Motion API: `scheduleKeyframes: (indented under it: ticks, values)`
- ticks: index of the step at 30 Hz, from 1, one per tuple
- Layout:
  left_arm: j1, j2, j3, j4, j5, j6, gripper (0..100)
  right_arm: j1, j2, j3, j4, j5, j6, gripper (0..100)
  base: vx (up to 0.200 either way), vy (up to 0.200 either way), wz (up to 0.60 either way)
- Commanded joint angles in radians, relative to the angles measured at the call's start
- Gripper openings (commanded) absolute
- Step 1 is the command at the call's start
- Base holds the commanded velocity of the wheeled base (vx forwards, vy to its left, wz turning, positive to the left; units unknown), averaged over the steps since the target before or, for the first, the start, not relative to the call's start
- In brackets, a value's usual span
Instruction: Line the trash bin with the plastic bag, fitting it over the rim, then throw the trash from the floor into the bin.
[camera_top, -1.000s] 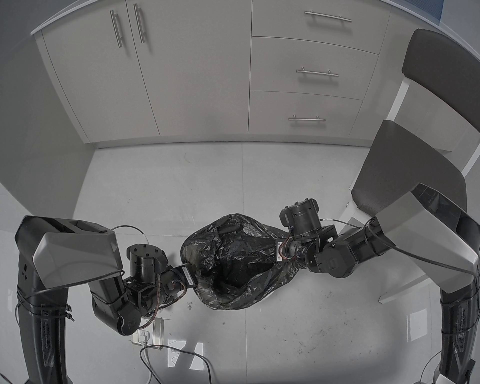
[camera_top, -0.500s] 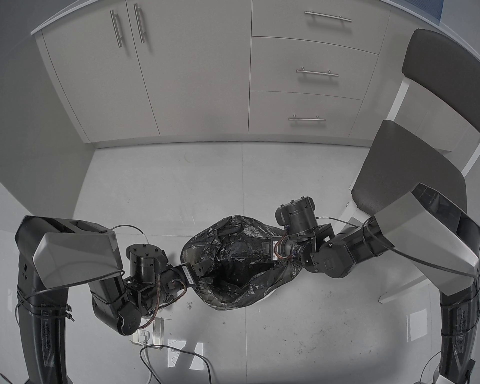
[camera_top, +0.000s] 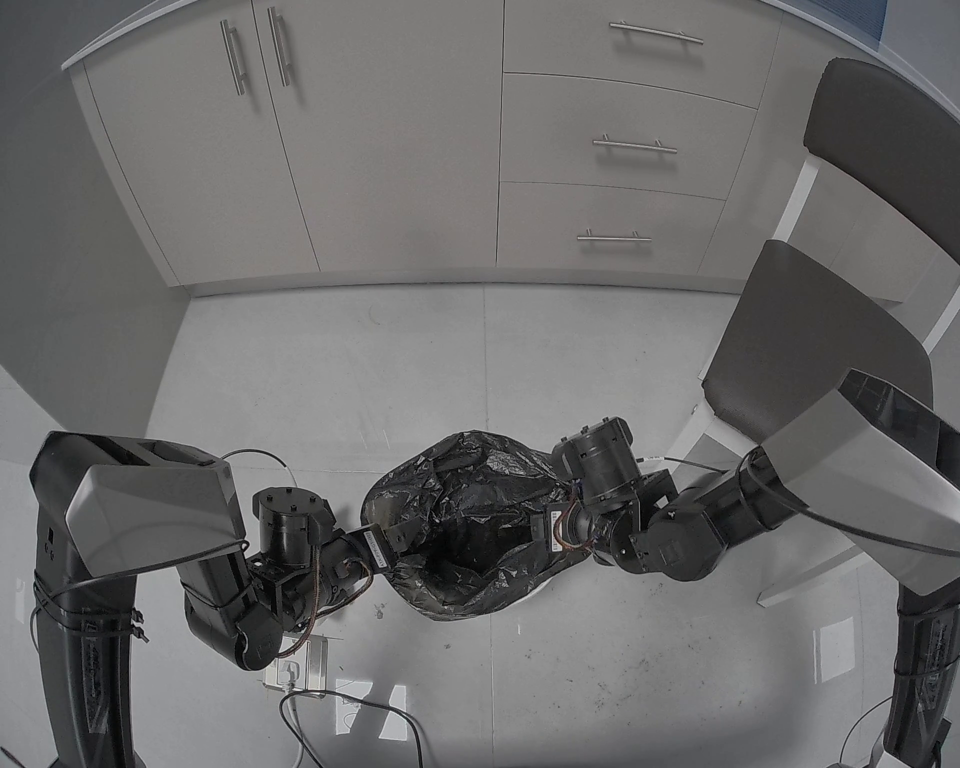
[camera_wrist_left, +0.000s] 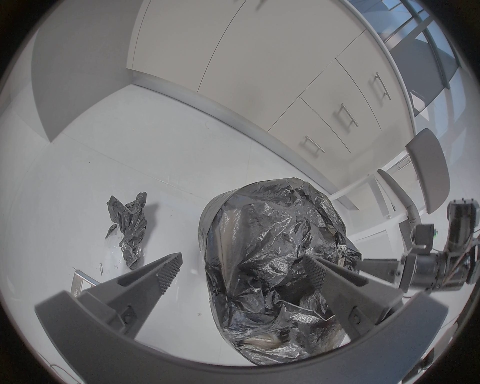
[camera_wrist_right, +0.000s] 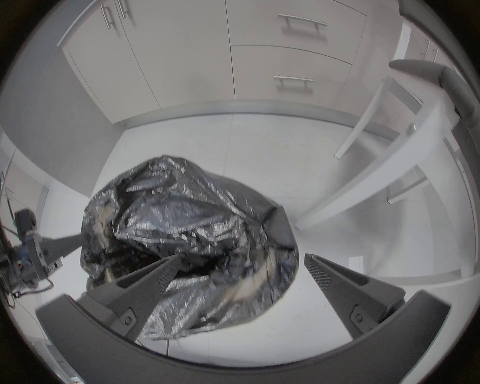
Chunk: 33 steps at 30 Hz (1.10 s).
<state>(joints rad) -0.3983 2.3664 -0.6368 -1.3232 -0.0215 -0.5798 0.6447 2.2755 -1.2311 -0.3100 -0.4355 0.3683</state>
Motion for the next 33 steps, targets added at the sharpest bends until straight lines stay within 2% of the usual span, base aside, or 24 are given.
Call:
scheduleKeyframes:
  ticks: [1,16,33]
  values:
    - [-0.001,0.008,-0.006,-0.001,0.0,0.0,100,0.02,0.004,0.045,-0.003,-0.005,0.029,100,0.0,0.0,0.0]
    - [0.001,0.019,-0.014,-0.001,-0.002,0.012,100,0.027,0.14,-0.085,0.012,-0.005,0.018,100,0.0,0.0,0.0]
    - [0.01,0.045,-0.041,-0.001,-0.002,0.011,100,0.05,0.085,0.074,0.014,-0.005,0.018,100,0.0,0.0,0.0]
